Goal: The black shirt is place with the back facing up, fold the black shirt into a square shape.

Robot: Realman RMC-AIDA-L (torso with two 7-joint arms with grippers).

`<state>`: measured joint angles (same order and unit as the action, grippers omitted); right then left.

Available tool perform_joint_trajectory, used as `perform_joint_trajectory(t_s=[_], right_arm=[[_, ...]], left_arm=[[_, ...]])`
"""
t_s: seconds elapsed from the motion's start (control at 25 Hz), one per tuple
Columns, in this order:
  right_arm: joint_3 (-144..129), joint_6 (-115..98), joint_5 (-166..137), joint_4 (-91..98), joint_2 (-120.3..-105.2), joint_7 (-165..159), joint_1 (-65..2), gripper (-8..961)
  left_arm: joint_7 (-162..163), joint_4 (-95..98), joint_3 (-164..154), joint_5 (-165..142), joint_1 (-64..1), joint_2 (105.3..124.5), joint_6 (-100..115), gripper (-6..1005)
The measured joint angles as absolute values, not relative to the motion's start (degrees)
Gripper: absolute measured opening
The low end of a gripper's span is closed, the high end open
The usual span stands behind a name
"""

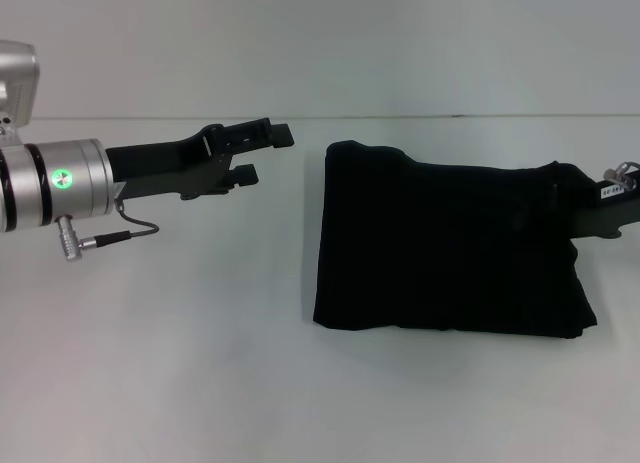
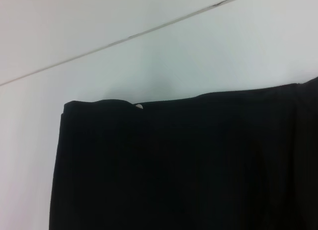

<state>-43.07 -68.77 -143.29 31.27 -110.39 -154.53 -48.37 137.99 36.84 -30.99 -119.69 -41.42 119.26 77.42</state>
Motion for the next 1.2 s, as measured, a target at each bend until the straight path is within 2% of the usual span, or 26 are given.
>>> perform_joint_trajectory(t_s=[0.52,1.2], right_arm=[[-43.0,-67.5,-143.1,31.3,-111.22,-154.4,-48.4,254],[-43.3,-69.2,-141.9,33.2,-110.15,-154.0,-47.9,71]], left_arm=[[138.0,36.8,-30.9,-119.6,-41.3,119.26,76.6,948],[138.0,36.8,-30.1,-119.6,-41.1,119.25,76.6,949]])
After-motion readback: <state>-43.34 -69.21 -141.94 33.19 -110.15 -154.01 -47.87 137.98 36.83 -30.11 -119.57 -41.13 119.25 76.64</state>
